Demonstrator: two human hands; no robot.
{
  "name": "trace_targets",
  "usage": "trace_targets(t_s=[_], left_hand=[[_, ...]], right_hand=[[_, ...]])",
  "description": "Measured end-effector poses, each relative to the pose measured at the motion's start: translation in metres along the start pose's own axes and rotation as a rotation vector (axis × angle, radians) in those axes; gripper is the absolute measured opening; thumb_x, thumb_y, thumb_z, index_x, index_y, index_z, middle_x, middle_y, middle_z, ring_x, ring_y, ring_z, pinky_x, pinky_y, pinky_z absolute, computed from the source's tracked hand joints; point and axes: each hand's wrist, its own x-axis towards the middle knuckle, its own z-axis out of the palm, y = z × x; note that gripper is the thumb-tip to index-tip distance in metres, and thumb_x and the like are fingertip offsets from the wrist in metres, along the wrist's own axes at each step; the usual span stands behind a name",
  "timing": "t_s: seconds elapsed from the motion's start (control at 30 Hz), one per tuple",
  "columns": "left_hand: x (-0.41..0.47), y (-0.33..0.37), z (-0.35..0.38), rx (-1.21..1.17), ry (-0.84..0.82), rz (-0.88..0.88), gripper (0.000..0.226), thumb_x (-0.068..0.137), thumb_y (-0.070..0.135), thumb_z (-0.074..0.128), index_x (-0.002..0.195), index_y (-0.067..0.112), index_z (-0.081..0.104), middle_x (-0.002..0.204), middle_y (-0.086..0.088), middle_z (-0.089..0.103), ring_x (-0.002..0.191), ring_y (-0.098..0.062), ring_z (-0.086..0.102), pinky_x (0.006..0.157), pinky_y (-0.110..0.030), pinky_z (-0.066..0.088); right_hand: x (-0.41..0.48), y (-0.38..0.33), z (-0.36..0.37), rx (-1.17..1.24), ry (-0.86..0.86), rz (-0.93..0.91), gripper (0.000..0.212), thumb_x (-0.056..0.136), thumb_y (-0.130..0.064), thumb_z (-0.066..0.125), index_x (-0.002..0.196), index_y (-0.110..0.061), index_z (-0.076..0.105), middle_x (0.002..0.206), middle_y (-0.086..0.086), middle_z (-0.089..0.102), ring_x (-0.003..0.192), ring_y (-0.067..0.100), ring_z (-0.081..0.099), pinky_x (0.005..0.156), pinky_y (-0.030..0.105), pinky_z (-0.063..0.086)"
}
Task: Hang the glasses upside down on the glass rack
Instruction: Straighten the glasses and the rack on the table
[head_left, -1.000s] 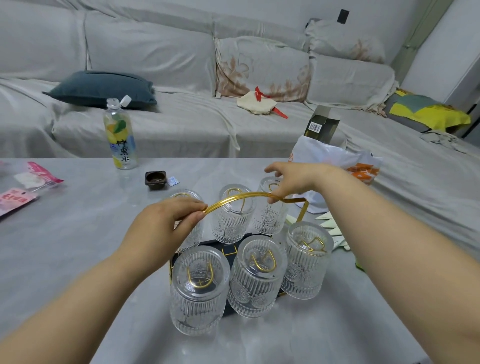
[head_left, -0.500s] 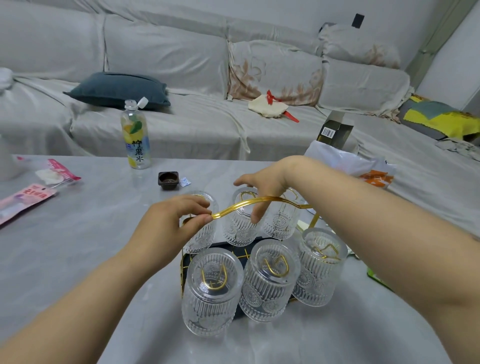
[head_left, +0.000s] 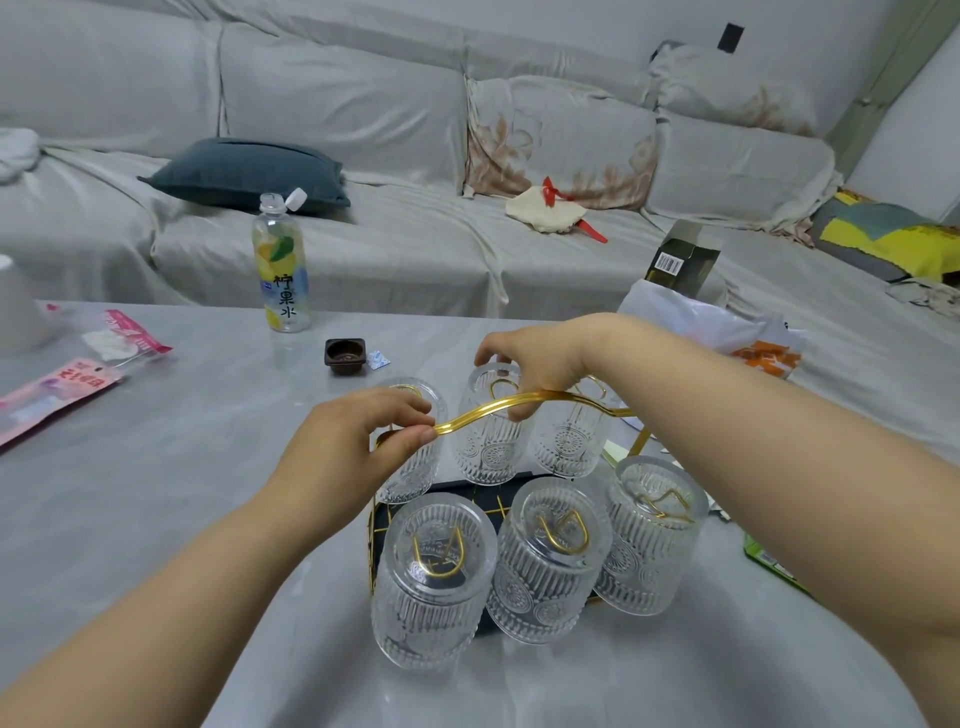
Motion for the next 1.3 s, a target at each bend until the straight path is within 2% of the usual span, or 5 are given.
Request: trace_targets(t_s=[0.47, 0.67, 0.8, 1.0, 1.3], left_hand=[[-0.002, -0.004, 0.001, -0.053, 0.012, 0.004, 0.010, 0.076, 0.014, 0.064, 0.084, 0.014, 0.069, 0.081, 0.023, 0.055, 0.073, 0.009, 0.051, 0.070, 0.010, 0.030], [0.009, -0.007, -0.021, -0.050, 0.096, -0.016, 0.023, 0.081, 0.013, 0.056, 0.102, 0.021, 0.062, 0.096, 0.016, 0.057, 0.089, 0.002, 0.051, 0.069, 0.012, 0.028], [0.026, -0.024, -0.039, 0.118, -0.199, -0.093, 0.056, 0.071, 0.007, 0.068, 0.122, 0.019, 0.047, 0.120, -0.002, 0.054, 0.098, -0.006, 0.043, 0.078, -0.002, 0.026], [0.042, -0.034, -0.032, 0.153, -0.569, -0.182, 0.083, 0.064, 0.015, 0.076, 0.132, 0.023, 0.030, 0.141, -0.001, 0.038, 0.121, -0.016, 0.041, 0.095, -0.026, 0.032], [0.050, -0.039, -0.023, 0.078, -0.532, -0.148, 0.077, 0.065, 0.017, 0.075, 0.129, 0.018, 0.034, 0.132, -0.004, 0.047, 0.114, -0.017, 0.043, 0.092, -0.025, 0.034]], right_hand=[[-0.006, 0.010, 0.006, 0.186, 0.026, -0.004, 0.071, 0.073, -0.032, 0.068, 0.132, -0.030, 0.028, 0.142, 0.003, 0.036, 0.125, 0.023, 0.038, 0.102, 0.039, 0.033], [-0.037, 0.011, 0.004, 0.610, 0.373, -0.096, 0.030, 0.081, -0.033, 0.057, 0.110, -0.032, 0.052, 0.120, -0.002, 0.054, 0.107, 0.011, 0.049, 0.090, 0.028, 0.037], [-0.053, 0.006, 0.028, 0.738, 0.377, -0.159, 0.012, 0.082, -0.023, 0.058, 0.090, -0.030, 0.061, 0.103, 0.002, 0.065, 0.087, 0.004, 0.058, 0.082, 0.011, 0.043], [-0.054, 0.003, 0.045, 0.834, 0.454, -0.102, 0.006, 0.079, -0.027, 0.060, 0.080, -0.029, 0.065, 0.099, 0.007, 0.069, 0.106, 0.023, 0.058, 0.101, 0.048, 0.041], [-0.051, 0.004, 0.049, 0.837, 0.471, -0.110, 0.009, 0.075, -0.036, 0.061, 0.077, -0.030, 0.068, 0.101, 0.005, 0.070, 0.104, 0.021, 0.059, 0.101, 0.049, 0.040]])
